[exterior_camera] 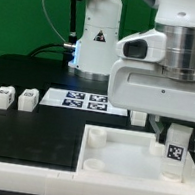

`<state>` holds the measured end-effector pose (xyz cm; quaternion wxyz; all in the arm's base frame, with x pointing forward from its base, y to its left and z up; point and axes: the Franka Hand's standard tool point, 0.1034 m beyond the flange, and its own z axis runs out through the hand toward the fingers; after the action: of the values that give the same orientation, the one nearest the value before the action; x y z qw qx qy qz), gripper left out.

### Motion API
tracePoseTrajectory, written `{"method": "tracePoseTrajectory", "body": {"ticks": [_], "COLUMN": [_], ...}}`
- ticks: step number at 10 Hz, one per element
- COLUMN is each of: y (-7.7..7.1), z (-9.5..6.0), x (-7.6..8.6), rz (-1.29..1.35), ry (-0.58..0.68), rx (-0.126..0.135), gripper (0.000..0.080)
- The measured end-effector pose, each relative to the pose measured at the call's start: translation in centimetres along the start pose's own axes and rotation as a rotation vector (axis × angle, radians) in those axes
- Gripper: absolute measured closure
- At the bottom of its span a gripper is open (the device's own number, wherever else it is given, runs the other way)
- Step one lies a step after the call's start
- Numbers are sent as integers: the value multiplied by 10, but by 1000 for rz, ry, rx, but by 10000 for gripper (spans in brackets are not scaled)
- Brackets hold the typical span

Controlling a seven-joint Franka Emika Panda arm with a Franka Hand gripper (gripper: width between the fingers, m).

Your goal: Assemble one leg

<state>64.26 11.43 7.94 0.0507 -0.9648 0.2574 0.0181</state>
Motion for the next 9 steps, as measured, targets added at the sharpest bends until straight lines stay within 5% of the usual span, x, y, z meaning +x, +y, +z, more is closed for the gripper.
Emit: {"method": "tracePoseTrajectory", "body": {"ticks": [3, 6, 9], "y": [-3, -3, -3], "z": [1, 1, 2], "x": [-3, -3, -3], "rz": [539, 980, 1049], "ry": [-4, -6, -8], "rx": [-4, 23, 24], "gripper": [505, 505, 505]}}
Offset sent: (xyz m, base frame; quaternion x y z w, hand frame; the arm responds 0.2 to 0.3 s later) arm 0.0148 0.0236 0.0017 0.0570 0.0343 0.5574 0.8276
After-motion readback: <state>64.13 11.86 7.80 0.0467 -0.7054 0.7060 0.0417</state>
